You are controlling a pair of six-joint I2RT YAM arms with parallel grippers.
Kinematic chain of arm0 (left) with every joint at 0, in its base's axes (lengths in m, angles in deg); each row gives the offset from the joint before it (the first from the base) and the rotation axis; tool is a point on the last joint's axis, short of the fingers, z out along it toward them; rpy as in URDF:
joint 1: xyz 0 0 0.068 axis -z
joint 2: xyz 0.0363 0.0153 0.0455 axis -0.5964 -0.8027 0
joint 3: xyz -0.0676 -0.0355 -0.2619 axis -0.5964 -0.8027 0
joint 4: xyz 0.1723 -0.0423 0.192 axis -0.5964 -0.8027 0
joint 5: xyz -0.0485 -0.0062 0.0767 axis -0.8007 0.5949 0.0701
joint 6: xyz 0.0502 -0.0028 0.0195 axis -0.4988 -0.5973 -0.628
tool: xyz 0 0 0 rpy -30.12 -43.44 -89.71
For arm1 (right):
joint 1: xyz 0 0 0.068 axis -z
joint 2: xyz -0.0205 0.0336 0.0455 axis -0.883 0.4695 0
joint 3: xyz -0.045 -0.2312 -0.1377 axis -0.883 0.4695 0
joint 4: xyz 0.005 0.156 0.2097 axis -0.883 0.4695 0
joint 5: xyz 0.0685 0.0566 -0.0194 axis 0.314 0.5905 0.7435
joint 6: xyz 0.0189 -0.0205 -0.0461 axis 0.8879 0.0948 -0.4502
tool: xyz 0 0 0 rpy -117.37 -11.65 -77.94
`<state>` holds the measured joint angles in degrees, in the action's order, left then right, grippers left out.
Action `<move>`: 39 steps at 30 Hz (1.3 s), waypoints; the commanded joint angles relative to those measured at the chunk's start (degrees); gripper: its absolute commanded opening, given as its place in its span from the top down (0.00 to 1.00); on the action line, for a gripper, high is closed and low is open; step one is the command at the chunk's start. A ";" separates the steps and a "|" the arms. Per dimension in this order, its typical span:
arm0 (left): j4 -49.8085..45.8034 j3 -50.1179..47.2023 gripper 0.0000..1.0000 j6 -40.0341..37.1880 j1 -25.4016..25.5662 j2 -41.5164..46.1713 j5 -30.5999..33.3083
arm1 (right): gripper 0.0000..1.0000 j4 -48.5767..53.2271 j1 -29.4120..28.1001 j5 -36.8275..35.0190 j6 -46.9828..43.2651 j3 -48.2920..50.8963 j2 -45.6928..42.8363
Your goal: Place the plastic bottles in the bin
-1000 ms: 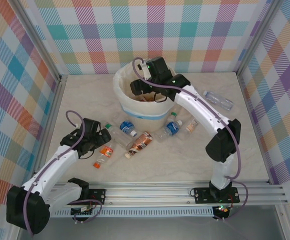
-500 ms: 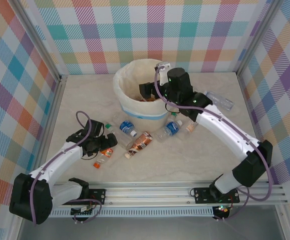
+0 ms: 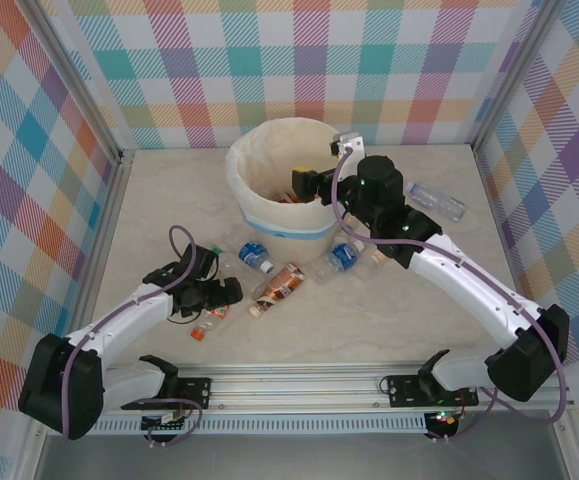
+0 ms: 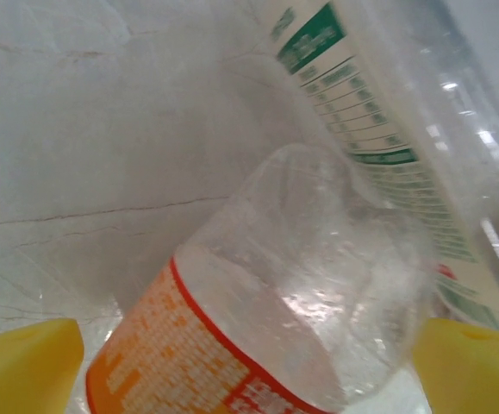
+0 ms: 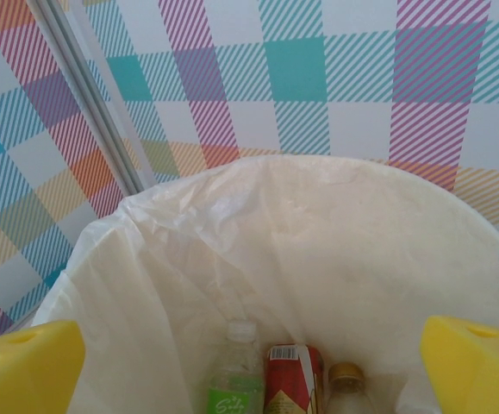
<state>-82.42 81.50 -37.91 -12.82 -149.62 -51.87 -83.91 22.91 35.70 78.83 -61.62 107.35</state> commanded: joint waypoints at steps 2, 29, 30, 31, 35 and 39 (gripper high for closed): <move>-3.70 0.63 0.11 -0.13 0.98 -2.51 3.80 | 0.00 -4.63 -0.16 -0.46 -0.99 1.59 -2.00; 23.06 -6.19 0.43 0.29 0.91 29.84 12.00 | 0.00 -7.66 -0.12 2.04 -1.92 4.81 -2.66; 25.20 -5.85 0.44 -0.56 0.91 30.49 12.62 | 0.00 -7.72 -0.12 2.05 -1.83 4.90 -2.71; 26.89 -5.50 0.44 -1.45 0.91 30.70 12.79 | 0.00 -7.70 -0.17 2.04 -1.83 4.97 -2.75; 34.10 -1.04 0.44 -5.52 0.91 28.62 9.33 | 0.00 -8.44 -0.14 1.79 -1.35 5.84 -3.43; 41.98 4.21 0.46 -7.89 0.91 24.91 4.43 | 0.00 -9.14 -0.19 2.22 -0.78 6.90 -4.27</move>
<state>-51.82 81.50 -42.09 -11.95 -123.69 -43.63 -89.61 22.91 36.85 77.56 -55.55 104.97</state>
